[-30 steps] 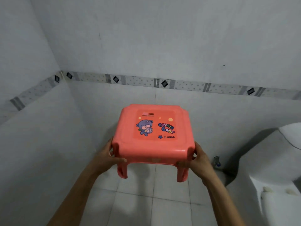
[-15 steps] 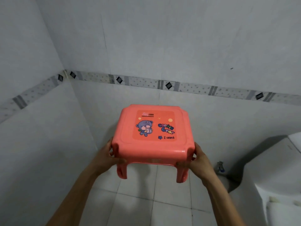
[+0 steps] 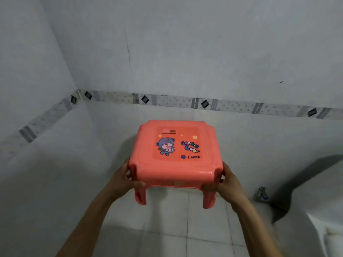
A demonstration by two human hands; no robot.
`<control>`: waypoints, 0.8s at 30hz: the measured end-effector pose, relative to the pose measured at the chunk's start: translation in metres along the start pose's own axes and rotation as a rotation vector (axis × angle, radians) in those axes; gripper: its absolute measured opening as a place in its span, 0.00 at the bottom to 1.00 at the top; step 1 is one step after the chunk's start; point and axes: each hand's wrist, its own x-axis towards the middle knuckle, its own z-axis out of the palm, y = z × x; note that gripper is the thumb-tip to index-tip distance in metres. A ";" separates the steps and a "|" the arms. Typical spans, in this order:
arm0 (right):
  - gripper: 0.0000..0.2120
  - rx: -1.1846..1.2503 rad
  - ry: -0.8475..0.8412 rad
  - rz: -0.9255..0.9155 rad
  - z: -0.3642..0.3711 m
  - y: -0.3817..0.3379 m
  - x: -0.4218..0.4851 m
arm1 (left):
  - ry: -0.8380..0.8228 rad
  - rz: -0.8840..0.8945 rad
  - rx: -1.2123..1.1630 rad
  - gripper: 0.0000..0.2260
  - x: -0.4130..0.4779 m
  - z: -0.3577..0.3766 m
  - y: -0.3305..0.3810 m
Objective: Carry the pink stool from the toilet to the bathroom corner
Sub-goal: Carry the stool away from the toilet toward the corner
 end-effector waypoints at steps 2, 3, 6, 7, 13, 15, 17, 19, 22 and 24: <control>0.42 -0.008 0.018 0.015 0.009 -0.004 0.004 | -0.011 0.003 -0.003 0.55 0.008 -0.010 -0.002; 0.42 -0.007 0.028 0.020 0.014 -0.006 0.005 | -0.014 0.006 0.000 0.55 0.012 -0.016 -0.003; 0.41 -0.004 0.047 0.021 0.027 -0.015 0.007 | -0.019 0.009 0.002 0.54 0.020 -0.031 -0.006; 0.41 0.000 0.050 0.023 0.032 -0.017 0.008 | -0.022 0.009 -0.002 0.54 0.023 -0.036 -0.007; 0.43 0.043 0.069 0.024 0.054 -0.030 0.008 | -0.056 0.000 -0.001 0.54 0.034 -0.062 -0.009; 0.44 0.050 0.073 0.029 0.059 -0.033 0.008 | -0.064 -0.004 -0.008 0.54 0.036 -0.067 -0.008; 0.44 0.049 0.074 0.030 0.063 -0.037 0.008 | -0.073 -0.002 -0.019 0.54 0.038 -0.070 -0.007; 0.44 0.051 0.070 0.027 0.064 -0.039 0.010 | -0.077 0.002 -0.020 0.54 0.041 -0.071 -0.008; 0.43 0.043 0.058 0.028 0.063 -0.042 0.014 | -0.076 0.002 -0.025 0.53 0.045 -0.072 -0.007; 0.44 0.040 0.058 0.032 0.061 -0.041 0.019 | -0.076 0.006 -0.032 0.53 0.048 -0.070 -0.006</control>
